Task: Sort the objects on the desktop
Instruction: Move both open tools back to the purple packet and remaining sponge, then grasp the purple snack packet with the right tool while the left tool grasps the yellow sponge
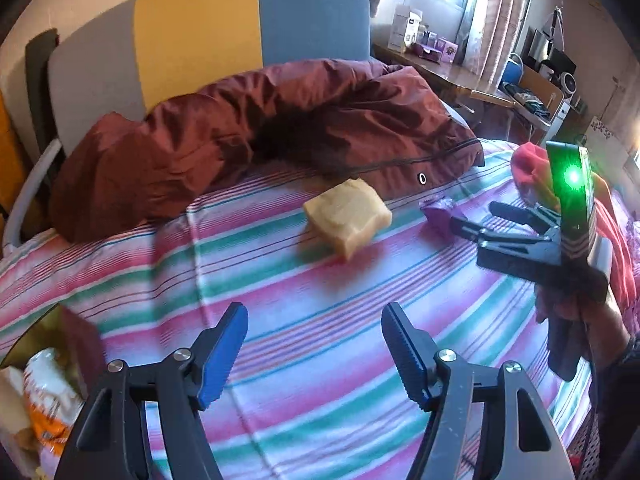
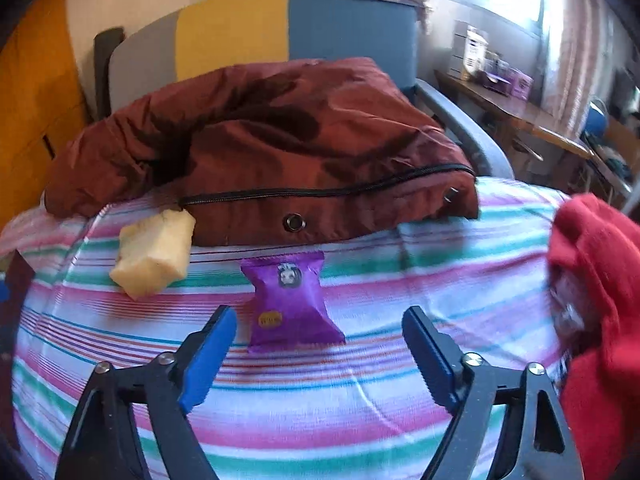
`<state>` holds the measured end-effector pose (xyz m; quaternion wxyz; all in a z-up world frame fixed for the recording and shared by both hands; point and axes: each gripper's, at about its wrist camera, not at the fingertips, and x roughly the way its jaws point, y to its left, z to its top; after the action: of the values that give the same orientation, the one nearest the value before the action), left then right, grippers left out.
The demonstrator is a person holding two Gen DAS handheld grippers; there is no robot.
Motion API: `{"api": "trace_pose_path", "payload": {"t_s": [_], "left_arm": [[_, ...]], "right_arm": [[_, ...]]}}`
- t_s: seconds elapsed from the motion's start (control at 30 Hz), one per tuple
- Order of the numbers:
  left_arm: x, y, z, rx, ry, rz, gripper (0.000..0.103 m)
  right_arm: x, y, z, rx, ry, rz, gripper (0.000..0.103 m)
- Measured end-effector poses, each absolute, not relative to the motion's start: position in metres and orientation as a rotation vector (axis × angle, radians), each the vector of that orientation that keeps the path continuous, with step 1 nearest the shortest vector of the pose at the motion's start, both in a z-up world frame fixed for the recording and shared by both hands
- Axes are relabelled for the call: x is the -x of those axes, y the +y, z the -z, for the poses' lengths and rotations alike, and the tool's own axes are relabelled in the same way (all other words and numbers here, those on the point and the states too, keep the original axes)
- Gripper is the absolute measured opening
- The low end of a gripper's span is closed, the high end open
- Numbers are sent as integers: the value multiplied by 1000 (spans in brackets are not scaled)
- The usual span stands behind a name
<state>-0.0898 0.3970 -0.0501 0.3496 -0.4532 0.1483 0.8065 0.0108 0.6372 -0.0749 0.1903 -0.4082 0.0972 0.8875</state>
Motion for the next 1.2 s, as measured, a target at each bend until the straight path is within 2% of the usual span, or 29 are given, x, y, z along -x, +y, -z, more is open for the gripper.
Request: {"api": "trace_pose_path", "payload": {"t_s": [0.23,0.37,0.4,0.47,0.63,0.77,0.87,1.0,1.2], "left_arm": [[128,427,64,1273,234,-2038,70],[146,448,70,1327,174,-2026,76],[151,452,74,1346,150,-2016,81],[160,462,84,1402,116,-2014,85],[174,479,101,1491,13,-2006,86],[181,495,109,1527,40,-2029,86],[180,506,117,1535,125,-2042,83],[167,505,116,1449,213,-2052,71],[146,487,114,1387,302,-2062,69]], "right_arm": [[15,647,85,1213,256,-2505,77],[20,651,93,1261,274,-2498,45],[21,651,95,1271,272,-2494,44],[20,650,97,1267,265,-2494,44],[15,648,97,1268,241,-2498,44],[12,646,97,1266,228,-2503,44],[10,645,97,1259,219,-2505,44],[14,637,99,1258,184,-2503,43],[12,632,98,1262,199,-2489,41]]}}
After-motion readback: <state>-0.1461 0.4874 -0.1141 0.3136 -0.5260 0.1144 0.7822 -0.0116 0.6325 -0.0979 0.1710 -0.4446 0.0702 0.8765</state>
